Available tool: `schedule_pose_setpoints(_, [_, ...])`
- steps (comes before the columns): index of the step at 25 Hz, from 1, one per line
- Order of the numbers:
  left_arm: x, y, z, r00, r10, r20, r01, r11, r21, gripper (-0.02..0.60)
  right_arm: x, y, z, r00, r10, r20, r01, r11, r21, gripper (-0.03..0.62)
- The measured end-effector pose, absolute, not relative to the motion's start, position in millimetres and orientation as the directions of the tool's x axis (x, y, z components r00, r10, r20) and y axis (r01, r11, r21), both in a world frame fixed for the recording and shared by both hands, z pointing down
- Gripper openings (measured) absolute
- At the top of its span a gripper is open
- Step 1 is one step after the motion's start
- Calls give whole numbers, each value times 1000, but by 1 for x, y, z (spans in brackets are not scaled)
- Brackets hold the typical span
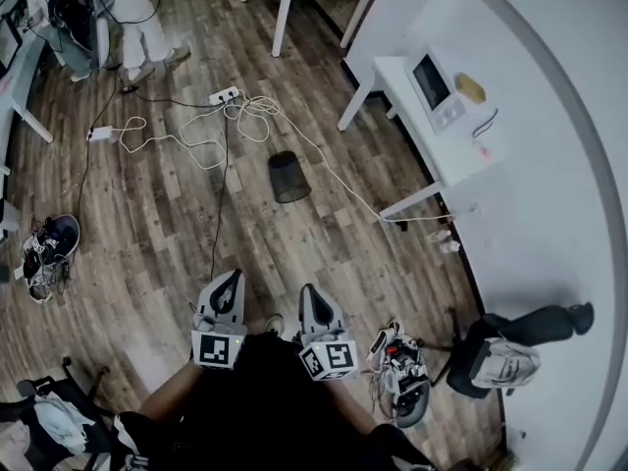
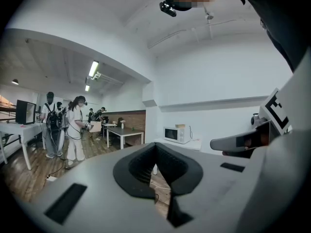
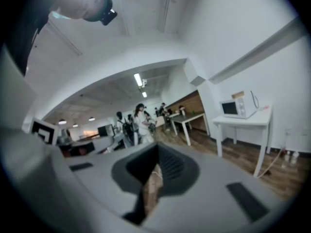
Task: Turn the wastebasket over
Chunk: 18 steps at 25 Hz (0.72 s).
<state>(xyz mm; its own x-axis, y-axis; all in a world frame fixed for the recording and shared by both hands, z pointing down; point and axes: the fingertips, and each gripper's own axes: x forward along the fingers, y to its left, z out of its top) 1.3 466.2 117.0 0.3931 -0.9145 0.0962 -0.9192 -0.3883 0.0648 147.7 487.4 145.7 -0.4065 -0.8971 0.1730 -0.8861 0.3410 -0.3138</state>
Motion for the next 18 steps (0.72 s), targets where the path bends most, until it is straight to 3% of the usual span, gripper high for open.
schedule_pose_setpoints(18, [55,481,117,409,-908,91,-913,-407,40,32,206,508,147,-392,-908,150,-883,326,-337,32])
